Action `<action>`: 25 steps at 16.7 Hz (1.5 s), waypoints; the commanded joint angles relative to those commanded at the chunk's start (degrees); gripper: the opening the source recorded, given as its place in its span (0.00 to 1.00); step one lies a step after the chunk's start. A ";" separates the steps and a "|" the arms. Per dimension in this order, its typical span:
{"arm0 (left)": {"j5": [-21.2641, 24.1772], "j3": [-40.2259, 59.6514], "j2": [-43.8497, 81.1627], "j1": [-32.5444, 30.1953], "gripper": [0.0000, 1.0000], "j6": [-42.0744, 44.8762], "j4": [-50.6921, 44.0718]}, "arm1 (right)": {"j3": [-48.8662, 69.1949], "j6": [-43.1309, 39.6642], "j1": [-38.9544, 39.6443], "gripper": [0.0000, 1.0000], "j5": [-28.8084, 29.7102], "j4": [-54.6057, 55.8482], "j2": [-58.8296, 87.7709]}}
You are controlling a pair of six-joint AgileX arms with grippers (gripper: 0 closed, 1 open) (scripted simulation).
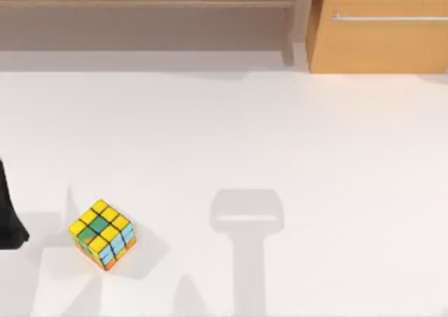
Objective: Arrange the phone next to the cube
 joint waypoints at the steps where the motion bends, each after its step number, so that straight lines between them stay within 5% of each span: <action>1: 0.00 0.00 0.00 0.00 1.00 0.00 0.00 | 0.00 0.00 0.00 0.85 0.00 0.00 0.00; 12: 0.00 0.00 0.00 0.00 1.00 0.00 0.00 | 0.00 0.00 0.00 0.02 0.00 0.00 0.00; 25: 0.00 0.00 0.00 0.00 1.00 0.00 0.00 | 1.93 0.13 0.07 0.00 -0.38 -4.18 -3.22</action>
